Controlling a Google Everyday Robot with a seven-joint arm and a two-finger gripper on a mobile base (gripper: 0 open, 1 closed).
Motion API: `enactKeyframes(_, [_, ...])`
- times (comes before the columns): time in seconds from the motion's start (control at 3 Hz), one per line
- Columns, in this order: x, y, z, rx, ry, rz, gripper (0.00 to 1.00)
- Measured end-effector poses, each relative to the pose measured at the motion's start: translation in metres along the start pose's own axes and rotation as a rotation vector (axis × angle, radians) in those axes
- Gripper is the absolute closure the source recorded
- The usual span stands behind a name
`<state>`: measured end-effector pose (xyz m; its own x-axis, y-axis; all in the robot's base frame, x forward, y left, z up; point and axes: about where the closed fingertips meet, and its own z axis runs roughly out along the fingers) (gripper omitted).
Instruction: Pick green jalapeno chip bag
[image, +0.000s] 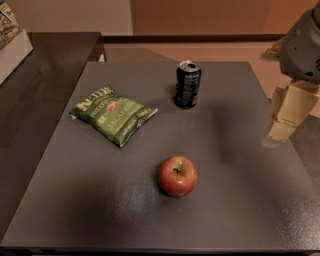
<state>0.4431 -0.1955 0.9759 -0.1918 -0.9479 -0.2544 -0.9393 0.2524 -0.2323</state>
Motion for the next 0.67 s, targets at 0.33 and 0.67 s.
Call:
enactKeyframes(0.33, [-0.035, -0.001, 0.01, -0.029, -0.074, -0.028, 0.0])
enactKeyframes(0.67, [-0.071, -0.003, 0.024, -0.058, -0.129, -0.066, 0.0])
